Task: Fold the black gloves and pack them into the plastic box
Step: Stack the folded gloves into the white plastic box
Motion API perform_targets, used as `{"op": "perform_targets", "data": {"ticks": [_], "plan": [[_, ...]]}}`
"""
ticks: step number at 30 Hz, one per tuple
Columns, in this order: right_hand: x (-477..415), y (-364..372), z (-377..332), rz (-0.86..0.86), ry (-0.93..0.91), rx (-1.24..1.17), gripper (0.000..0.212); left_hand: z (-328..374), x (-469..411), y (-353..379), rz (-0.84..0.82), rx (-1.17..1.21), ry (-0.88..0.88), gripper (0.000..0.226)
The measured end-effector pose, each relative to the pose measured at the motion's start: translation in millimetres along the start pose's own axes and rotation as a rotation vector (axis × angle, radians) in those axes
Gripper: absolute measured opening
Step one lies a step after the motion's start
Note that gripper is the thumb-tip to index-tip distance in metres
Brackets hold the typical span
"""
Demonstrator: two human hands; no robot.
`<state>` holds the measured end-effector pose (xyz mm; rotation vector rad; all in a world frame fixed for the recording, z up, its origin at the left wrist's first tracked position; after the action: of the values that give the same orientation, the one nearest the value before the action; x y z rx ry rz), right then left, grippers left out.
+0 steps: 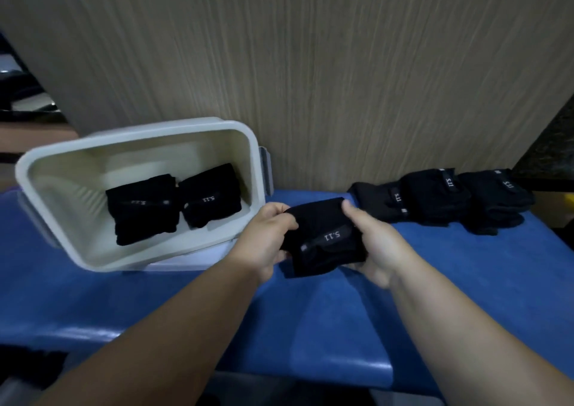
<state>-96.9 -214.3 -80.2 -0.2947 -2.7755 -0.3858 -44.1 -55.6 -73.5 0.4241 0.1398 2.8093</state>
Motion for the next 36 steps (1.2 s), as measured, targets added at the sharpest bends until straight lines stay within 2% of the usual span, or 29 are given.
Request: {"op": "perform_targets", "data": {"ticks": [2,6,9,14,22,27,30,31,36], "plan": [[-1,15,9,-0.007,-0.003,0.056,0.037,-2,4,-15,0.013,0.006,-0.014,0.017],[-2,45,22,0.007,-0.055,0.035,0.017,-6,12,-41,0.068,0.065,-0.021,0.015],[-2,68,30,-0.026,-0.059,0.039,0.016,-6,16,-62,0.117,0.069,0.004,0.015],[0,100,33,-0.088,-0.058,0.049,0.027,3,16,-92,0.16,0.009,0.097,0.018],[-26,158,18,-0.01,-0.163,0.077,0.011,25,12,-138,0.263,0.058,0.244,0.015],[-38,182,6,-0.012,-0.155,0.075,0.008,37,4,-156,0.36,0.077,0.311,0.016],[-44,192,-3,-0.104,-0.112,0.11,0.036,40,-3,-162,0.408,0.063,0.347,0.021],[-46,194,-5,-0.101,-0.12,0.135,0.04,40,-5,-164,0.419,0.065,0.35,0.022],[-61,203,-16,0.096,-0.266,0.23,0.016,46,-11,-166,0.523,-0.087,0.408,0.03]]}}
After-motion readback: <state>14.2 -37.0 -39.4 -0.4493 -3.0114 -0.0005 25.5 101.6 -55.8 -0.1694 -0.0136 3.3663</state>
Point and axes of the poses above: each hand's wrist, its own x-axis away from the middle knuckle, its own y-axis out of the palm, z = x × y, the point moved 1 cm from there along -x, towards the middle knuckle, and after that the axes turned 1 degree about x, right-handed, at the moved point
